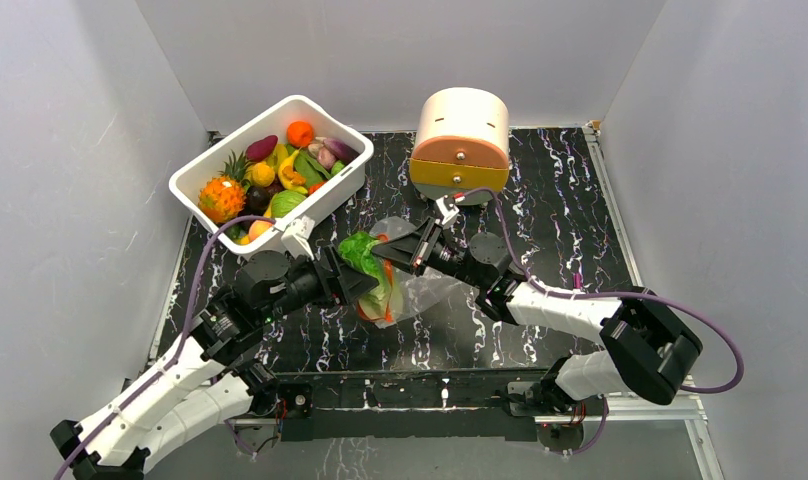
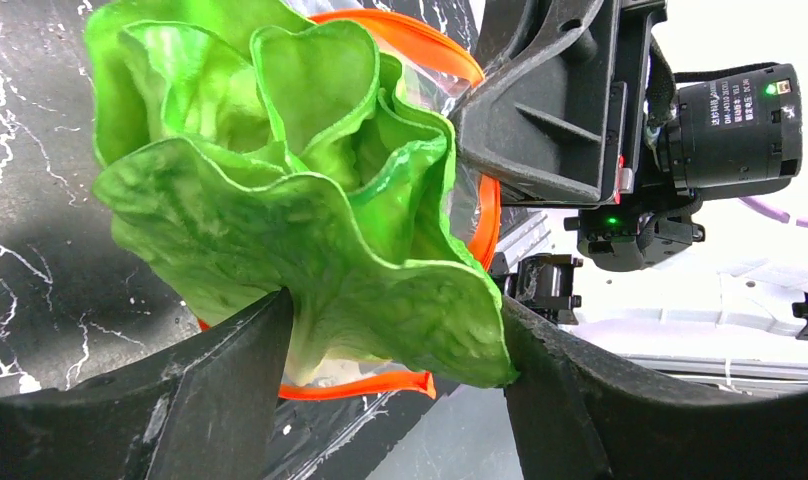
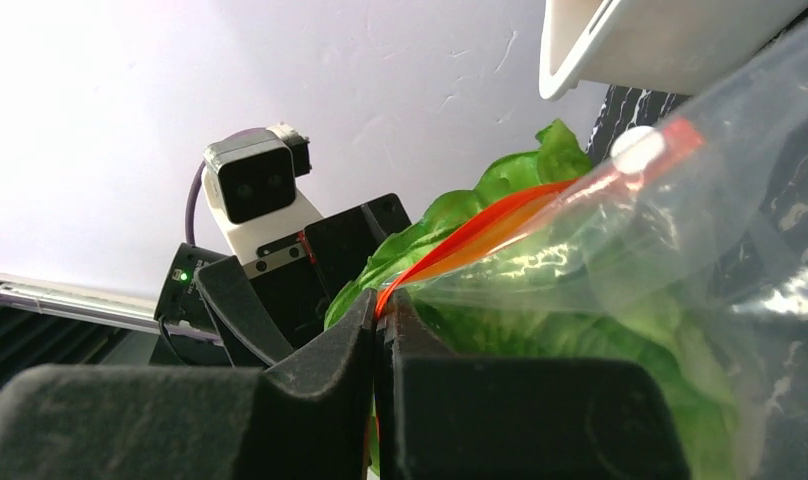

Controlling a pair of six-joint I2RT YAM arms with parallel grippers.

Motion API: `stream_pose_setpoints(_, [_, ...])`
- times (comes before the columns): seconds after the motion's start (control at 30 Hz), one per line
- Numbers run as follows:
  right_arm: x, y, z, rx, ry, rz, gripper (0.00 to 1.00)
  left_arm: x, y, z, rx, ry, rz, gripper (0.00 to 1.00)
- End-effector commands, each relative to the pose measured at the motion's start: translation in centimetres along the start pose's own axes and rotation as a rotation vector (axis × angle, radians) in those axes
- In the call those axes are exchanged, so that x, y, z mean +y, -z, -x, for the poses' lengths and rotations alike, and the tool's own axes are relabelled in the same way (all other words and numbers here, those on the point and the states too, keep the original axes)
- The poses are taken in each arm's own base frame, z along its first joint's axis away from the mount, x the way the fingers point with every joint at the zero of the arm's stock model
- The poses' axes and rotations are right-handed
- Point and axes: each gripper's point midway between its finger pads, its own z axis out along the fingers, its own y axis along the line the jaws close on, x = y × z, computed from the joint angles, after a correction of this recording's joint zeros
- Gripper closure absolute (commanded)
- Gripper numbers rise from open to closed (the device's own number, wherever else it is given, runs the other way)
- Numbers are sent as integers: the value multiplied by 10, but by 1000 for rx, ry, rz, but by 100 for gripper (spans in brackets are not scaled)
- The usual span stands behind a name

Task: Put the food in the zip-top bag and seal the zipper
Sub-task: Place the fake vegetable in the zipper food storage bag.

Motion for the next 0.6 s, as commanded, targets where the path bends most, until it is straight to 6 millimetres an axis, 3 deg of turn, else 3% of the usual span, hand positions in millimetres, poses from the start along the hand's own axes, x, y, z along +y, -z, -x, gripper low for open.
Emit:
stream_pose_setpoints(0.0, [43, 0, 7, -5, 39, 130, 100, -14, 16, 14, -35, -22, -7, 29])
stream_pose_setpoints(0.23, [54, -3, 11, -8, 66, 129, 100, -10, 23, 19, -56, -63, 17, 35])
stream_pose_setpoints(0.57, [59, -8, 11, 10, 78, 144, 100, 9, 4, 22, -59, -129, 105, 44])
